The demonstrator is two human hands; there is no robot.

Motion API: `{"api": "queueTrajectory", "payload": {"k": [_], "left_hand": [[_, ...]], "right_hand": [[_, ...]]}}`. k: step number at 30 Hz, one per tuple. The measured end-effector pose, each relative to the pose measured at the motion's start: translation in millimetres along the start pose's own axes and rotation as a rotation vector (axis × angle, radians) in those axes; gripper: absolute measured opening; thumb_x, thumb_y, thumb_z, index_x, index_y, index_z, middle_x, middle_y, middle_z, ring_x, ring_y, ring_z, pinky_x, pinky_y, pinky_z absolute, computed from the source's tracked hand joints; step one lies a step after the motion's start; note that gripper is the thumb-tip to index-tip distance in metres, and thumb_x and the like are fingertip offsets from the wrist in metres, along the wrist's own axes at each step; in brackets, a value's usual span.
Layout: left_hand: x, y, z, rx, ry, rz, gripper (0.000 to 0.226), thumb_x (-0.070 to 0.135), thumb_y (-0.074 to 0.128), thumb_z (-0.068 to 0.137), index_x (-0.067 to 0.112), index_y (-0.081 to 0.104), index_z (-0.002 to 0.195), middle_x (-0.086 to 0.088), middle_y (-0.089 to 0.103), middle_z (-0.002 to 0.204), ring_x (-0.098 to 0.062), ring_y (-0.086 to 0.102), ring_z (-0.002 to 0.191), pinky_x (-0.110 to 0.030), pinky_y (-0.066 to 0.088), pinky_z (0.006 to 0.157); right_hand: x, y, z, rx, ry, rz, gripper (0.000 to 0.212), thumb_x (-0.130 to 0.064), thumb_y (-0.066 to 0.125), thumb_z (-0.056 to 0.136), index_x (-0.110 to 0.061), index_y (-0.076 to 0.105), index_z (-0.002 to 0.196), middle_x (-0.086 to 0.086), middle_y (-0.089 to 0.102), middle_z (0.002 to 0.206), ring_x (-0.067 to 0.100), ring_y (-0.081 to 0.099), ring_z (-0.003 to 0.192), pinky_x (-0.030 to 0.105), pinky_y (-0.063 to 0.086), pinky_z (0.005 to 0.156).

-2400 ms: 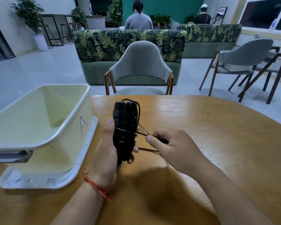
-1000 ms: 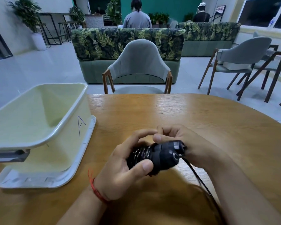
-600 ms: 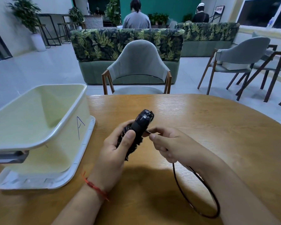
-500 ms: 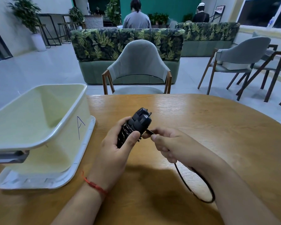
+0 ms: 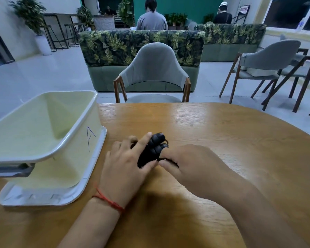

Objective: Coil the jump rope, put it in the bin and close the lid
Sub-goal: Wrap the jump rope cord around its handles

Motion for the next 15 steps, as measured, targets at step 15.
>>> {"api": "queueTrajectory", "payload": {"k": [15], "left_hand": [[45,-20,-17,-0.136,0.387,-0.527,0.065,0.076,0.085,0.073,0.027,0.074,0.116,0.018,0.073,0.099,-0.006,0.068,0.090,-0.032,0.059,0.078]], "right_hand": [[44,-4,3,0.030,-0.019,0.876,0.024,-0.039,0.094,0.078,-0.022,0.077,0.079,-0.003,0.070,0.066,0.011,0.060,0.061,0.023,0.046,0.056]]}}
Point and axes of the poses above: each hand's wrist, its own z-axis towards the middle knuckle, its own y-axis out of the palm, x = y × z, the point moved 7 cm from there along z, towards the middle knuckle
